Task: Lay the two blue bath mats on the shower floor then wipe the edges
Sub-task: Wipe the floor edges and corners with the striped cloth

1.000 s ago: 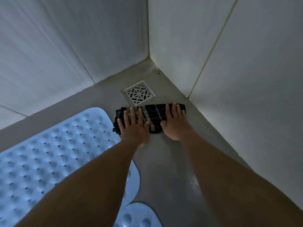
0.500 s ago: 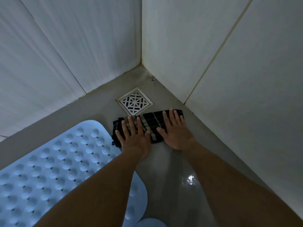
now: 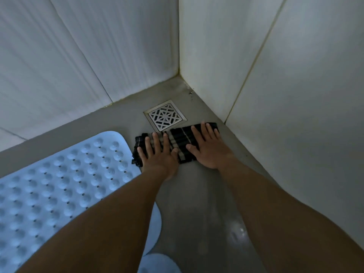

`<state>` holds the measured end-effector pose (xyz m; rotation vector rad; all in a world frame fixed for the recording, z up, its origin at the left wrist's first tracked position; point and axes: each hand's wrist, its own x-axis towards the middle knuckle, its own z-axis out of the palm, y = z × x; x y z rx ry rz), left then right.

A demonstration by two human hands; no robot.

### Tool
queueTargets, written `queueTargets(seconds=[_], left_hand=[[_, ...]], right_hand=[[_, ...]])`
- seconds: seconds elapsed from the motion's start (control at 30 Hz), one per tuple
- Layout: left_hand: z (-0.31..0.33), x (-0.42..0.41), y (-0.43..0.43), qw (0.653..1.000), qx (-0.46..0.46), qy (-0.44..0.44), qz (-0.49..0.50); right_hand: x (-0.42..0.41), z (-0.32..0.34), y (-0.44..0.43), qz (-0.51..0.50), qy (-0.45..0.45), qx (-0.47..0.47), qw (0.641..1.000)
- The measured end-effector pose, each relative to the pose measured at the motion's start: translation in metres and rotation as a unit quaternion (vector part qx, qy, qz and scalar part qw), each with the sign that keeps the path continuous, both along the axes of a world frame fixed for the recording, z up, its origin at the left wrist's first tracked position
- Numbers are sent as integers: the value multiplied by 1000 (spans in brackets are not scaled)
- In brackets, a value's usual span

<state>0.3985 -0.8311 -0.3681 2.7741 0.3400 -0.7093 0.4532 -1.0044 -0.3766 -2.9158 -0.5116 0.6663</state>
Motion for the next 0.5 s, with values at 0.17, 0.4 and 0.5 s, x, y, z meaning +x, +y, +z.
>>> queueTargets(seconds=[0.17, 0.4, 0.5], left_hand=[[4, -22, -32, 997, -4, 11, 71], [3, -62, -71, 994, 4, -5, 108], [-3, -71, -82, 993, 7, -11, 121]], right_hand=[[-6, 5, -21, 40, 15, -3, 999], [-34, 5, -52, 91, 10, -15, 996], [-40, -1, -62, 101, 10, -14, 995]])
